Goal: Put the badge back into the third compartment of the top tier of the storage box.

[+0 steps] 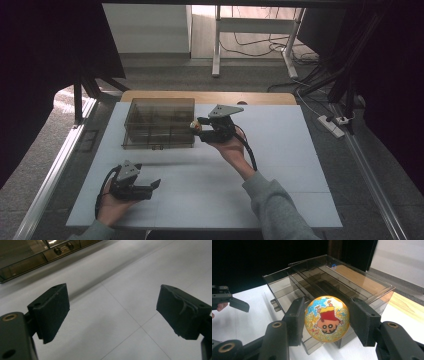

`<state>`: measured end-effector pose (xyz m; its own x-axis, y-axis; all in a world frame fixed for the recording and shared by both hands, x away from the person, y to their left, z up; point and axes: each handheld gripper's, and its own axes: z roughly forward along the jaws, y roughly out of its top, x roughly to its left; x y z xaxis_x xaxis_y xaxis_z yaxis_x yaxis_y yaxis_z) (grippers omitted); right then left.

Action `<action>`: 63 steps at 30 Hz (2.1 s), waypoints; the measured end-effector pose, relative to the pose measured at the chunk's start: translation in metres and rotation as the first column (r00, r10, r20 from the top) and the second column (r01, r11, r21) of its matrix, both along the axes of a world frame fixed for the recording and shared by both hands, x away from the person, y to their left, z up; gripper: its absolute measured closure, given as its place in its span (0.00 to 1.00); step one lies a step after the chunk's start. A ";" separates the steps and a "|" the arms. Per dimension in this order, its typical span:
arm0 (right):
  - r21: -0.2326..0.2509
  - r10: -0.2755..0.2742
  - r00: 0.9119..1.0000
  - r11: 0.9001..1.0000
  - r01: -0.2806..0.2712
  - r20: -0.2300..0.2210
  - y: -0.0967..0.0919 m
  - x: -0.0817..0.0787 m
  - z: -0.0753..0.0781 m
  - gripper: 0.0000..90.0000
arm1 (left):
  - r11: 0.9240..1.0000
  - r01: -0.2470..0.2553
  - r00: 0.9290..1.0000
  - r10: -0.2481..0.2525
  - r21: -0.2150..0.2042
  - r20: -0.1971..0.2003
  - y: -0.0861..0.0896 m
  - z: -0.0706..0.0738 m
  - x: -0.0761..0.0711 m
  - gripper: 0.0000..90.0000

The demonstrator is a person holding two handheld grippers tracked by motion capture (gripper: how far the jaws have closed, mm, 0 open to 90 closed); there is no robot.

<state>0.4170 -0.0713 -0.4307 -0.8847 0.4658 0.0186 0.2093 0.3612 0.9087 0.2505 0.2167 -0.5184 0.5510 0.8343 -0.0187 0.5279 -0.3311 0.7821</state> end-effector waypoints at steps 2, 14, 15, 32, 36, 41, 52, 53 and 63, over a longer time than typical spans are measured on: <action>-0.001 0.002 1.000 1.000 -0.002 0.002 0.002 0.000 0.001 0.53 | 1.000 -0.001 1.000 0.001 -0.001 -0.001 0.000 0.000 0.000 0.13; -0.016 0.018 1.000 1.000 -0.018 -0.016 0.023 0.007 -0.002 0.53 | 1.000 0.000 1.000 0.000 -0.003 -0.001 0.001 0.000 0.000 0.13; -0.020 0.020 1.000 1.000 -0.021 -0.019 0.025 0.008 -0.002 0.53 | 1.000 0.000 1.000 0.000 -0.003 -0.001 0.001 0.000 0.000 0.13; -0.060 0.042 0.998 0.997 -0.045 -0.043 0.046 0.014 -0.012 0.52 | 1.000 -0.002 1.000 0.002 -0.004 -0.002 0.002 0.000 0.000 0.13; -0.073 0.033 0.998 0.997 -0.037 -0.046 0.048 0.014 -0.015 0.46 | 1.000 -0.002 1.000 0.002 -0.004 -0.002 0.002 0.000 0.000 0.13; -0.063 0.027 0.999 0.998 -0.030 -0.042 0.045 0.013 -0.013 0.40 | 1.000 -0.004 1.000 0.004 -0.002 -0.002 0.002 0.000 0.000 0.13; -0.058 0.010 0.999 0.998 -0.012 -0.030 0.023 0.010 -0.010 0.38 | 1.000 -0.002 1.000 0.002 -0.006 -0.002 0.001 0.000 0.002 0.13; -0.061 0.010 0.999 0.998 -0.012 -0.031 0.020 0.009 -0.010 0.38 | 1.000 -0.003 1.000 0.003 -0.005 -0.002 0.001 0.000 0.003 0.13; -0.069 -0.019 0.999 0.997 0.017 -0.030 -0.014 0.003 -0.011 0.37 | 1.000 -0.007 1.000 0.007 -0.003 -0.014 0.000 -0.002 0.005 0.13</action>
<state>0.4203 -0.0849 -0.4419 -0.8758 0.4824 0.0131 0.2436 0.4186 0.8749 0.2560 0.2170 -0.5207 0.5444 0.8383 -0.0287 0.5410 -0.3247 0.7758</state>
